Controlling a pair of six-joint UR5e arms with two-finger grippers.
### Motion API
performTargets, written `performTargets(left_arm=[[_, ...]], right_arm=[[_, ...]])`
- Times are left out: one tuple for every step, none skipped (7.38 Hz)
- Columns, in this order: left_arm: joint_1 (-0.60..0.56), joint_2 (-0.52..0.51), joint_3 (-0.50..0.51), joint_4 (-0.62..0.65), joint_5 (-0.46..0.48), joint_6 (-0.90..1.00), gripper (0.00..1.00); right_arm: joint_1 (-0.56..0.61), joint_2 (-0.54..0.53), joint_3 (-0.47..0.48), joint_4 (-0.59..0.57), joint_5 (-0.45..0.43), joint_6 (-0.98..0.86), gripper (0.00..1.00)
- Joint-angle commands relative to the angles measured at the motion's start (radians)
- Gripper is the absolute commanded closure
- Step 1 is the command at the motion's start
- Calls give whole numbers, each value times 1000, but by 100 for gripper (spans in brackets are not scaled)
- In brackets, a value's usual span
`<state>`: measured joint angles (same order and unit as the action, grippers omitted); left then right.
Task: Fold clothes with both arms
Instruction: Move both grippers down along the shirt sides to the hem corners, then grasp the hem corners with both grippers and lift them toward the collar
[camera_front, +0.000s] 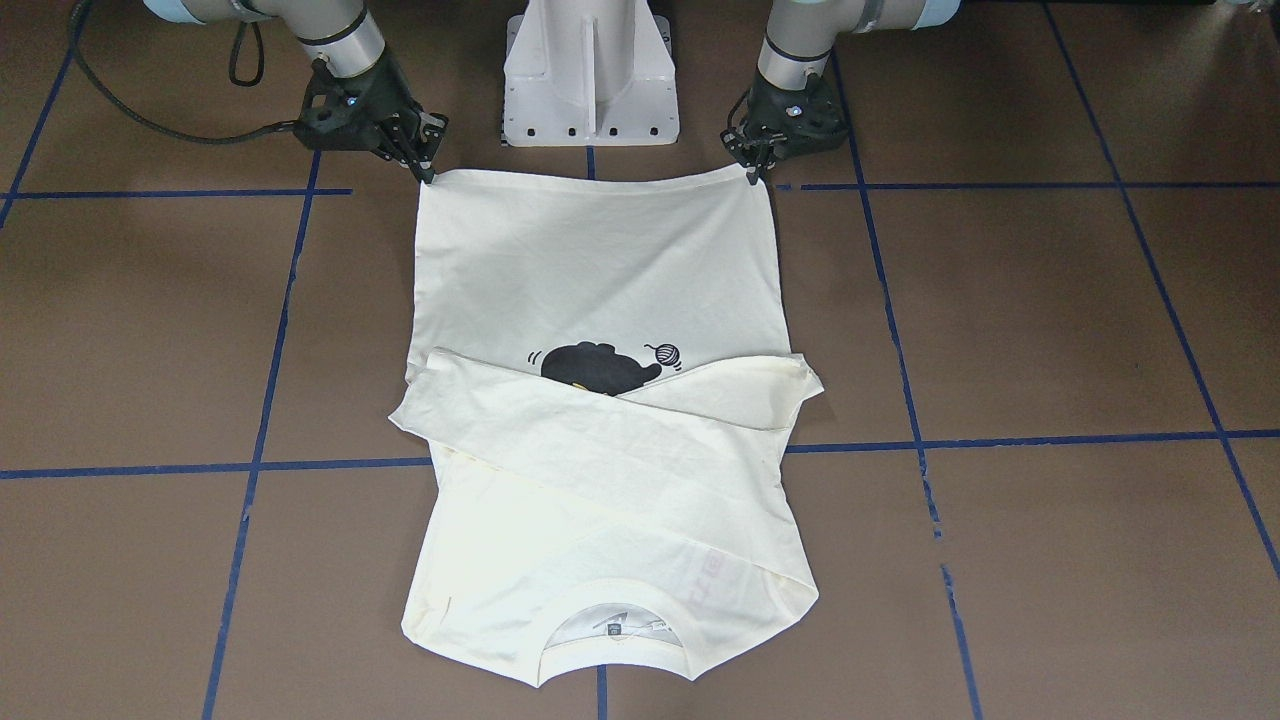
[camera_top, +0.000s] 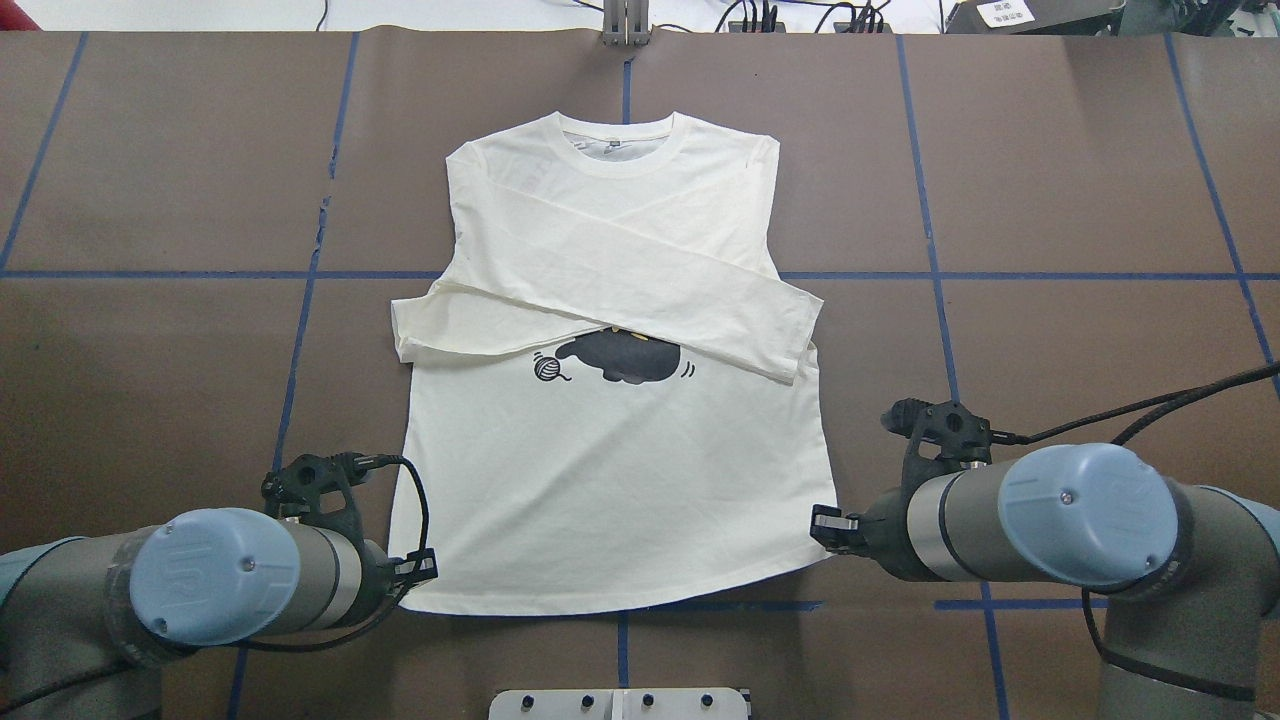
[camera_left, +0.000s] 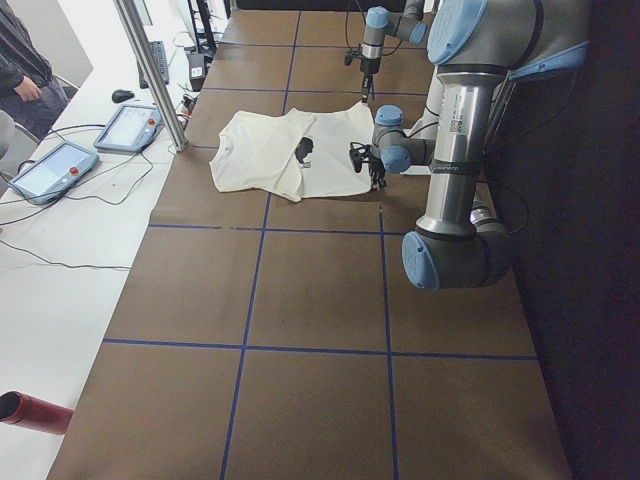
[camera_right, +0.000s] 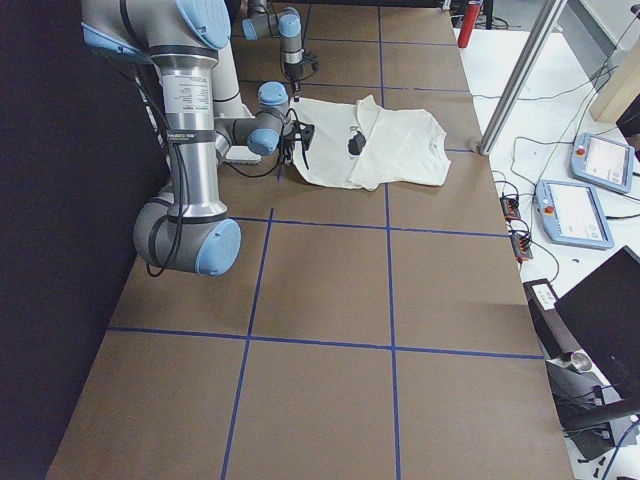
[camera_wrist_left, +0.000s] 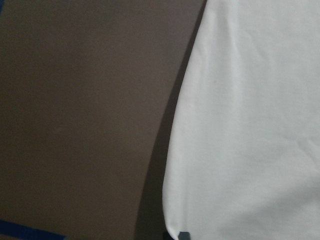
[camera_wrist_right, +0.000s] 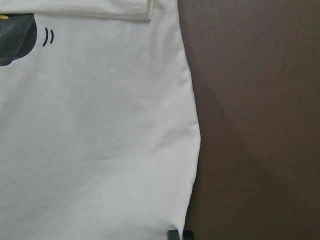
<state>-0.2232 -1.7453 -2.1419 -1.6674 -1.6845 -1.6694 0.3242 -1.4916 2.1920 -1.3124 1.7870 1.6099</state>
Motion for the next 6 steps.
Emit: performTargets(left_arm=[[10, -3, -79, 40, -3, 20, 100], [45, -11, -97, 40, -3, 20, 100], [86, -16, -108, 40, -4, 20, 100], [117, -22, -125, 54, -4, 34, 100], [134, -20, -154, 72, -4, 69, 100], [134, -20, -173, 96, -6, 68, 100]], right_arm=[[19, -80, 89, -1, 63, -1, 100], [19, -99, 127, -2, 130, -1, 100], [0, -143, 181, -2, 178, 1, 100], [-42, -180, 225, -2, 202, 1, 100], [-80, -193, 245, -4, 204, 7, 100], [-83, -191, 252, -2, 207, 21, 100]])
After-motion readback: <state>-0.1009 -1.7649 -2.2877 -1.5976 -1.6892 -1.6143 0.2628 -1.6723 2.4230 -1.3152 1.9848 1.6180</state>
